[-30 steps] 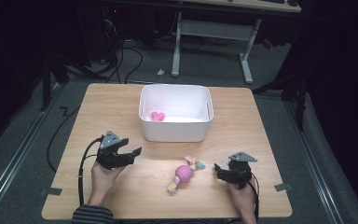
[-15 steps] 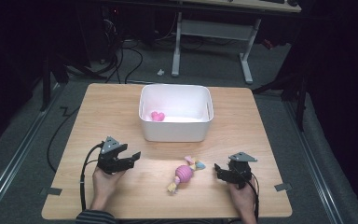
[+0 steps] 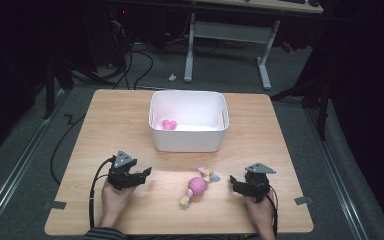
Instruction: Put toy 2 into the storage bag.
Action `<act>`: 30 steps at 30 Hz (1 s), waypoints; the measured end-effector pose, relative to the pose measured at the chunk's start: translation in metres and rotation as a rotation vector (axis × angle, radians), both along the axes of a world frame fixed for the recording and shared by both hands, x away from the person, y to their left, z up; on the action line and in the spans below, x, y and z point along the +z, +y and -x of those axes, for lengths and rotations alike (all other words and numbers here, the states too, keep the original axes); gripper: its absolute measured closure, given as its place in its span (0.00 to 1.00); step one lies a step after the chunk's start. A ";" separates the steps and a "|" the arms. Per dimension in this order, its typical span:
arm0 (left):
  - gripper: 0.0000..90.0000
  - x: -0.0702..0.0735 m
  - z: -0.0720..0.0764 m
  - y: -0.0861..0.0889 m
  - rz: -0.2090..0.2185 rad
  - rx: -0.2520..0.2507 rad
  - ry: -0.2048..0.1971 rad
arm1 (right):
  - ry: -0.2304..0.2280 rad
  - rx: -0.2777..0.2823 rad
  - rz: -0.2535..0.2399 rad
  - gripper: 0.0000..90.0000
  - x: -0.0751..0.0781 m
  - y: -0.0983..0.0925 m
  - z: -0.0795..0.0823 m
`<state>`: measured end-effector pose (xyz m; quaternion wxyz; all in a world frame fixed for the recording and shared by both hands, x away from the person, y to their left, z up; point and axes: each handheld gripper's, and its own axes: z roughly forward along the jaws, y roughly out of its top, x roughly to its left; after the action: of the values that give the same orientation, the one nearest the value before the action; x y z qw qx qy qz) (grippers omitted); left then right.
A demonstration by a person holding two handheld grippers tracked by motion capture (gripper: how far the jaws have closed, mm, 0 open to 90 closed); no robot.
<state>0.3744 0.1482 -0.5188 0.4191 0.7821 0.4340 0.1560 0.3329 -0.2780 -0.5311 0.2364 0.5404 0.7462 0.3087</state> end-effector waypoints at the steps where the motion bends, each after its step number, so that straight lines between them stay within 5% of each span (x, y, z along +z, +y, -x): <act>1: 0.36 -0.002 0.000 -0.001 -0.014 0.007 0.000 | 0.000 0.000 0.000 0.28 0.000 0.000 0.000; 19: 0.33 -0.017 -0.005 -0.010 -0.131 0.030 0.009 | 0.000 0.000 -0.001 0.27 0.000 0.001 -0.001; 30: 0.30 -0.017 -0.006 -0.013 -0.141 0.042 0.011 | 0.012 0.049 0.010 0.18 -0.001 0.005 -0.004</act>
<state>0.3800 0.1356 -0.5357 0.3571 0.8012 0.4407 0.1907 0.3366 -0.2725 -0.5317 0.2270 0.5225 0.7622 0.3076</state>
